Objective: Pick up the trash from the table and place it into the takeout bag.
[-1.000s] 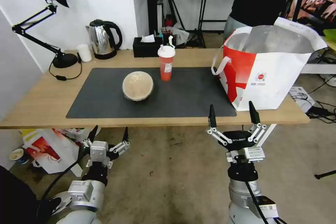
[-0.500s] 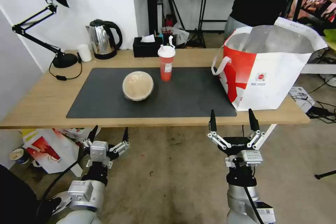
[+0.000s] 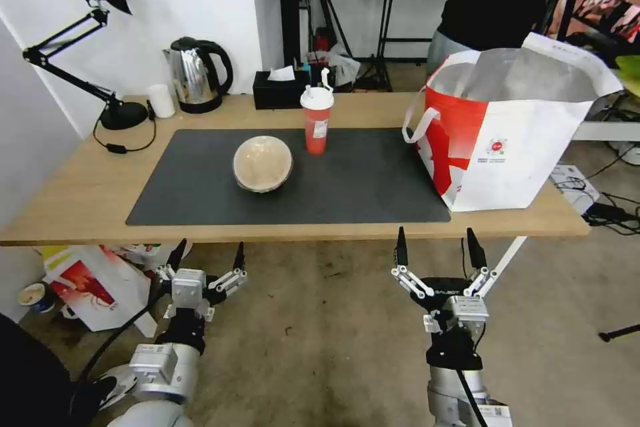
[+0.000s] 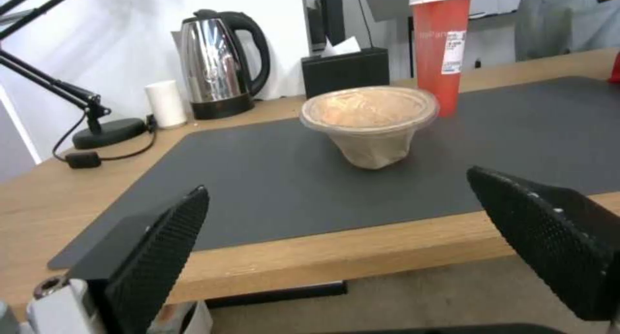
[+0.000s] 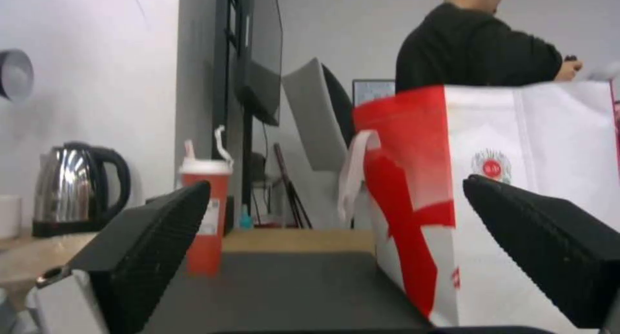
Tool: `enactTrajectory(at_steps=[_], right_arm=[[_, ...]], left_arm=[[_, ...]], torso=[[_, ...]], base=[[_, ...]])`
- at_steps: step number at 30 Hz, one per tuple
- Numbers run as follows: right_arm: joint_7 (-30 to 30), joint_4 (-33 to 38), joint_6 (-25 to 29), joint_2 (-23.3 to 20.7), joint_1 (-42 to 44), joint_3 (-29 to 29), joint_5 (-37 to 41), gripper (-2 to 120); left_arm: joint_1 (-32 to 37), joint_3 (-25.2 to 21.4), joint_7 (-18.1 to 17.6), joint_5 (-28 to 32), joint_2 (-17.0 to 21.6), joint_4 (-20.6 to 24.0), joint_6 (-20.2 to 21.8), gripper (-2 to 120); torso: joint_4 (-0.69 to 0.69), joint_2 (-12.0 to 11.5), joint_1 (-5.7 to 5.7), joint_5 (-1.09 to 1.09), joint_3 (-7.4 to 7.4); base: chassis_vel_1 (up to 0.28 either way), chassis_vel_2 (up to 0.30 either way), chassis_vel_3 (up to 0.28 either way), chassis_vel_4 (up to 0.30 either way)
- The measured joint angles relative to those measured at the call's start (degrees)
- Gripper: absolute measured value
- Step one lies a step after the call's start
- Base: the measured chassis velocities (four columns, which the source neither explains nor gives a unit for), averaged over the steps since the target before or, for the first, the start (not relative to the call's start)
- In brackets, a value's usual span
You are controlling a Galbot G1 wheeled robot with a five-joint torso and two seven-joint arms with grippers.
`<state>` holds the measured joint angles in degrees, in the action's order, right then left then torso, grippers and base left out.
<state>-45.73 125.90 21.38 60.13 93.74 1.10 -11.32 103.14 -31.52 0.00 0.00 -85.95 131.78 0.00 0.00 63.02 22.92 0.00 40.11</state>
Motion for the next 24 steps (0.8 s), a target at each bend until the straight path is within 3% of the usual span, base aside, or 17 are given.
enactTrajectory(at_steps=[24], right_arm=[[-0.73,-2.40,-3.84,-0.94,0.91,-2.47,0.89,100]], left_arm=[[0.00,0.00,0.00,0.00,0.00,0.00,0.00,100]], torso=[[0.00,0.00,0.00,0.00,0.00]], base=[[0.000,0.000,0.000,0.000]])
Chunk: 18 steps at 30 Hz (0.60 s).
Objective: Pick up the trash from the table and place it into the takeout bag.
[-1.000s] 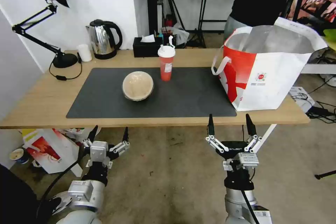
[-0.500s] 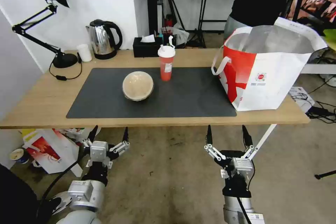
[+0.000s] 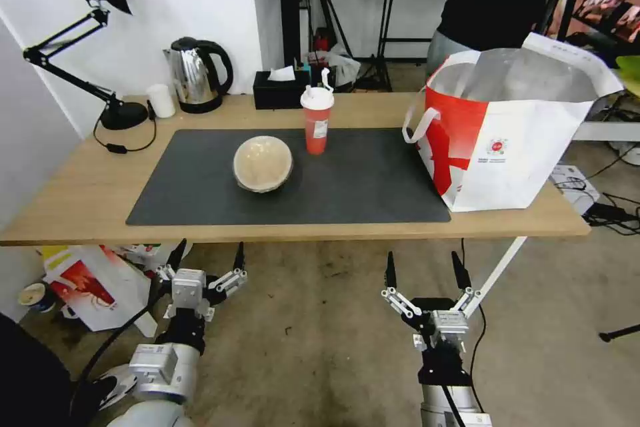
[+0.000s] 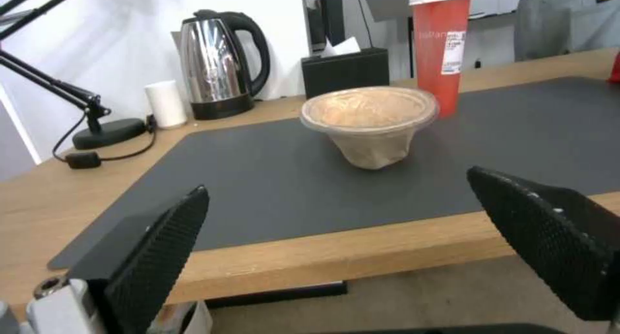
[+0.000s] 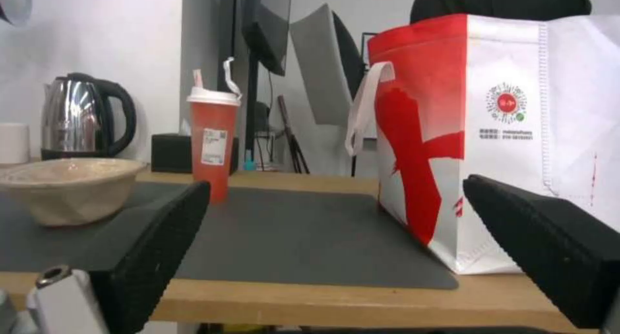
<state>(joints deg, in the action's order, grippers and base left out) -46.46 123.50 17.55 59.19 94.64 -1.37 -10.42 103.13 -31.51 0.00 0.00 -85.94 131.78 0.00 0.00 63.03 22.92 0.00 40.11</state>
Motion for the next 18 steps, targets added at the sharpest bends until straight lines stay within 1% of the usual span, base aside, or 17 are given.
enactTrajectory(at_steps=[18], right_arm=[[0.17,-0.98,0.05,0.06,-0.50,0.72,0.16,100]], left_arm=[[0.00,0.00,0.00,0.00,0.00,0.00,0.00,100]], torso=[[0.00,0.00,0.00,0.00,0.00]], base=[[0.000,0.000,0.000,0.000]])
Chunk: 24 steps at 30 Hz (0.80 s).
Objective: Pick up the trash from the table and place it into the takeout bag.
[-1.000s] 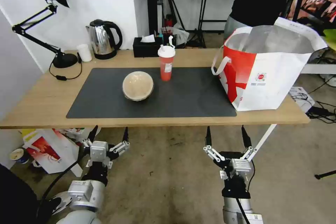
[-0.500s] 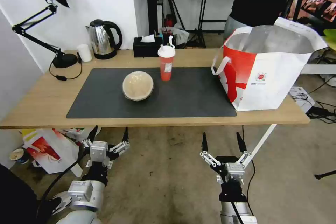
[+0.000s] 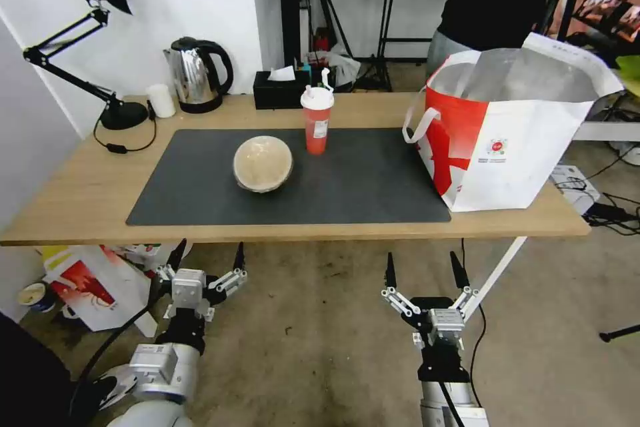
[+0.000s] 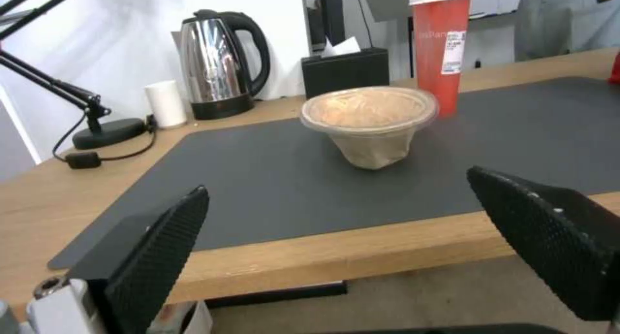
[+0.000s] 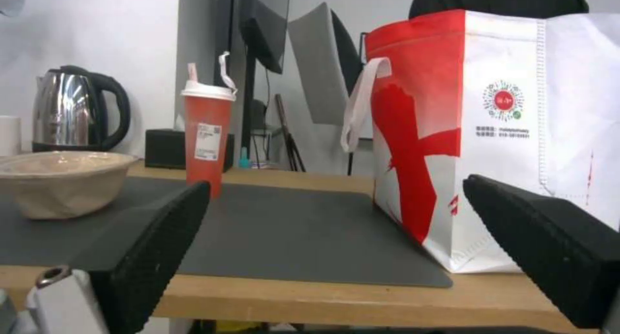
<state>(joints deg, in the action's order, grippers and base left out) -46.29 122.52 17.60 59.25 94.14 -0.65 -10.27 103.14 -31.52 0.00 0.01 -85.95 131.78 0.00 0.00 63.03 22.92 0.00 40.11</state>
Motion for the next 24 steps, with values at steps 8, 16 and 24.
enactTrajectory(at_steps=[8,16,24], right_arm=[[-0.01,-0.32,0.03,0.19,-0.37,0.15,0.03,100],[-0.01,0.43,0.02,0.04,0.01,0.37,0.37,100],[2.08,10.31,-1.07,-2.12,-0.27,3.81,4.12,100]], left_arm=[[0.00,0.00,0.00,0.00,0.00,0.00,0.00,100],[0.00,0.00,0.00,0.00,0.00,0.00,0.00,100],[0.00,0.00,0.00,0.00,0.00,0.00,0.00,100]], torso=[[0.00,0.00,0.00,0.00,0.00],[0.00,0.00,0.00,0.01,0.00],[0.00,0.00,0.00,0.00,0.00]], base=[[0.000,0.000,0.000,0.000],[0.000,0.000,0.000,0.000],[0.000,0.000,0.000,0.000]])
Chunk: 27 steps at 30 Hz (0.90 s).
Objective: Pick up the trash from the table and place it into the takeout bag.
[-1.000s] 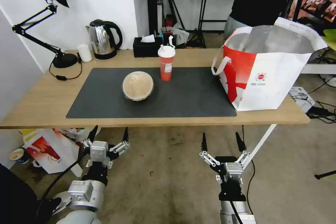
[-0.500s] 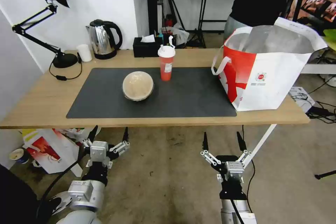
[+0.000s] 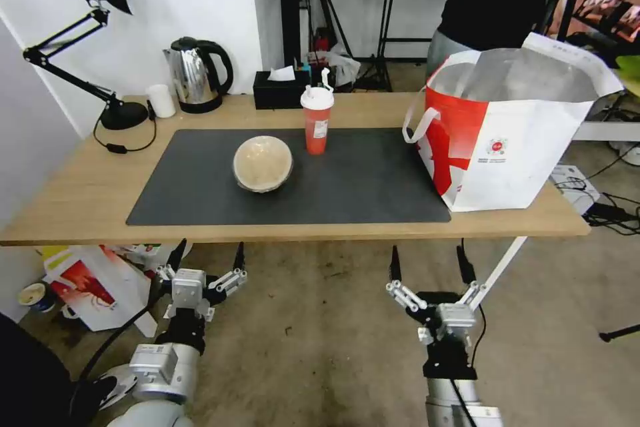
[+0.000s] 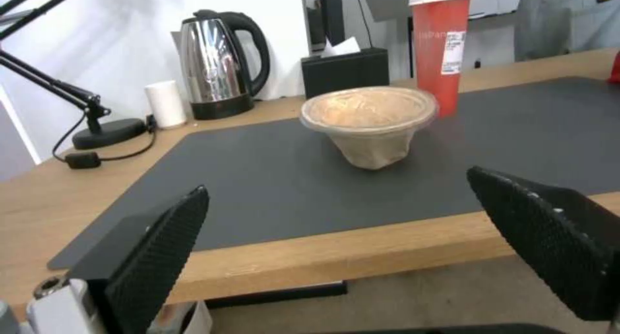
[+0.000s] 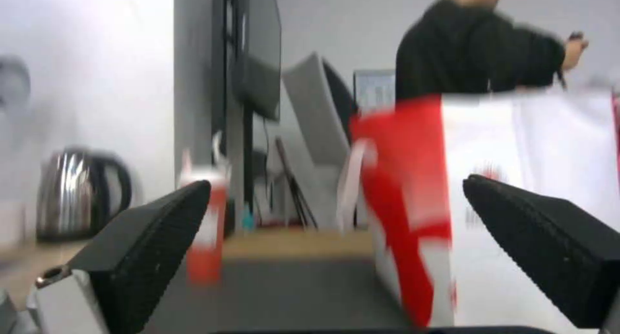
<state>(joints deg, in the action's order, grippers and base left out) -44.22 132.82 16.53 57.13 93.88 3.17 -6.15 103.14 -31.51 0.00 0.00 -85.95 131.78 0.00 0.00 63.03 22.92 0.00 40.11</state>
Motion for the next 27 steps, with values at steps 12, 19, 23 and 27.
enactTrajectory(at_steps=[12,19,23,27], right_arm=[[18.13,8.28,1.22,-5.93,-11.77,4.02,23.84,100],[30.84,5.85,2.67,-8.48,-22.00,2.99,41.92,100],[37.81,3.09,-0.65,-10.33,-29.70,2.09,53.65,100],[41.10,-0.75,-3.22,-10.70,-38.94,-1.33,60.53,100]], left_arm=[[0.00,0.00,0.00,0.00,0.00,0.00,0.00,100],[0.00,0.00,0.00,0.00,0.00,0.00,0.00,100],[0.00,0.00,0.00,0.00,0.00,0.00,0.00,100],[-0.01,0.00,0.00,0.00,0.00,0.00,0.00,100]], torso=[[0.00,0.00,0.00,0.00,0.00],[0.00,0.00,0.00,0.00,0.00],[0.01,0.00,0.00,-0.02,0.00],[0.01,-0.01,0.01,-0.01,0.01]], base=[[0.000,0.000,0.000,0.000],[0.000,0.000,0.000,0.000],[0.000,0.000,0.000,0.000],[0.000,0.000,0.000,0.000]])
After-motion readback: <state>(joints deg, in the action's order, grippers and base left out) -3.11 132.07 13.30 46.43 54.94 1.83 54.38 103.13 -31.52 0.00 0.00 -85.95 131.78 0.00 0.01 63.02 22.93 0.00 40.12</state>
